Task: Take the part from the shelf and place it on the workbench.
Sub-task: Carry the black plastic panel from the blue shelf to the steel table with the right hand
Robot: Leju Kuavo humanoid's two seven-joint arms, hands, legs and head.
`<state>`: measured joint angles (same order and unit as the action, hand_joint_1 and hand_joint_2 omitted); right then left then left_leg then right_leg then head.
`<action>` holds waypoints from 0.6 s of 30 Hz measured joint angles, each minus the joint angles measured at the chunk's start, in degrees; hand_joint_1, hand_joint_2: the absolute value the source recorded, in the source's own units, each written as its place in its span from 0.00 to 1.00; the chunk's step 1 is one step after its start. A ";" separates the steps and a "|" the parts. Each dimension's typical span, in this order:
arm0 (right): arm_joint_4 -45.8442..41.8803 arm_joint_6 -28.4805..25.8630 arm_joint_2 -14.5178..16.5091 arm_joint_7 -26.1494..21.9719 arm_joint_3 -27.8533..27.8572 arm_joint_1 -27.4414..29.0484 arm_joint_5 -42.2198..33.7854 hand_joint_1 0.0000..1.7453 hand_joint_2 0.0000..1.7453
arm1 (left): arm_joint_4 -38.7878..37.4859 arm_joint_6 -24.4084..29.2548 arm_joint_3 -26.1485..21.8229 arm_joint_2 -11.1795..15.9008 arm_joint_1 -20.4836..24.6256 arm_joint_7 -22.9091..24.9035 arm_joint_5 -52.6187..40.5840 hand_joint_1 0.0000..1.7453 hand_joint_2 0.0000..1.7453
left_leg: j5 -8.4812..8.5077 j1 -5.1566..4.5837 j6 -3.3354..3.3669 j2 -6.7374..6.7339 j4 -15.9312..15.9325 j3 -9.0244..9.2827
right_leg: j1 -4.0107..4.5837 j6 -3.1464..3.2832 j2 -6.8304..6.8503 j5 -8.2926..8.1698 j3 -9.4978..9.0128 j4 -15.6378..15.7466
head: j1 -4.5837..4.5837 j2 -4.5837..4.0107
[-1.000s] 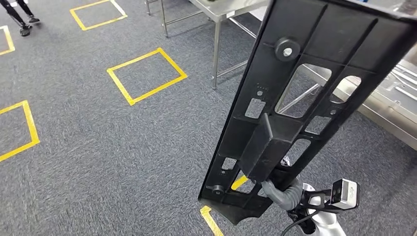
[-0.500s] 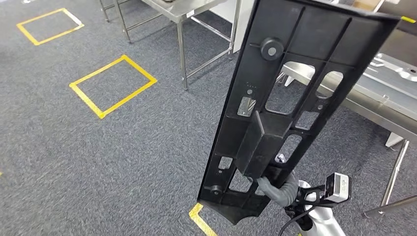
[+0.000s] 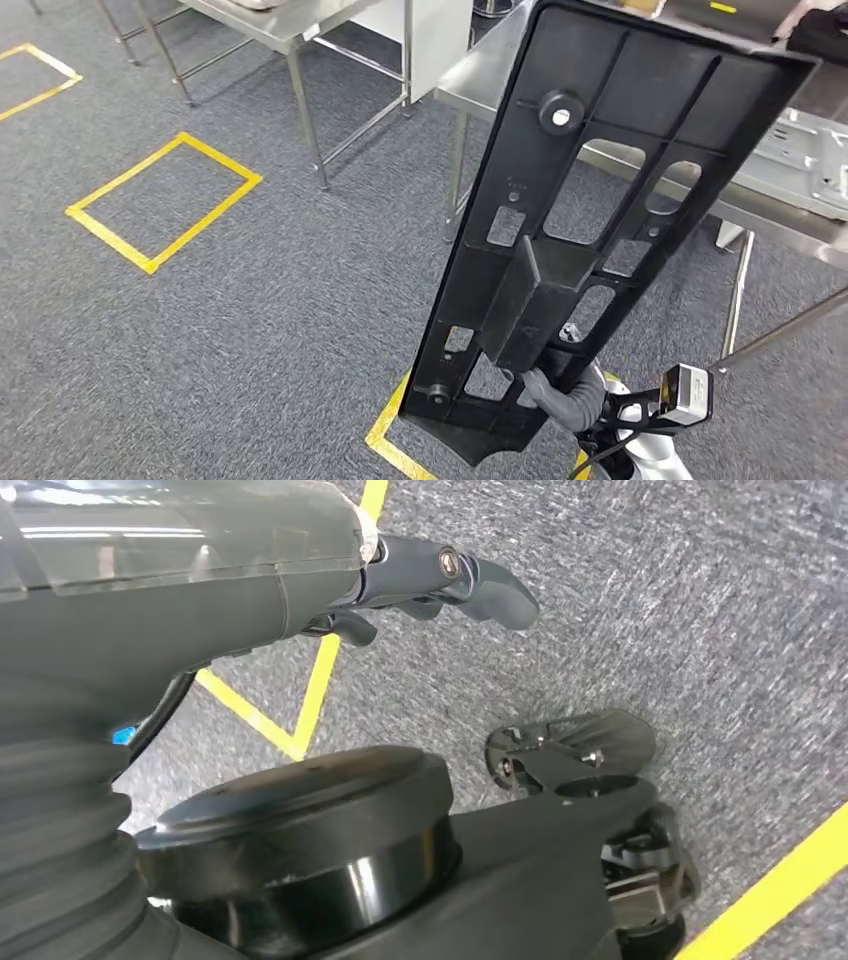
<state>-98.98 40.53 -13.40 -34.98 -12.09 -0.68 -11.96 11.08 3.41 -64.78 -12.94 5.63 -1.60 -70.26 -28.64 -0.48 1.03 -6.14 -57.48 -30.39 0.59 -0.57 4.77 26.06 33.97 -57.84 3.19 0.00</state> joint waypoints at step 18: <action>-0.19 0.68 0.07 0.02 0.03 0.54 0.44 1.00 1.00 | 0.00 0.27 -0.01 0.03 0.46 0.69 0.55 0.00 1.00 | 1.31 1.09 0.55 8.56 -0.04 -1.02 | -1.16 -1.24 -10.69 0.20 0.47 -0.71 | 0.01 0.00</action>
<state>-99.17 41.21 -13.33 -34.96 -12.07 -0.15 -11.52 11.08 3.68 -64.79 -12.91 6.09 -0.91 -69.72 -27.33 0.61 1.58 2.42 -57.52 -31.41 -0.56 -1.81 -5.92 26.26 34.45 -58.55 3.20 0.00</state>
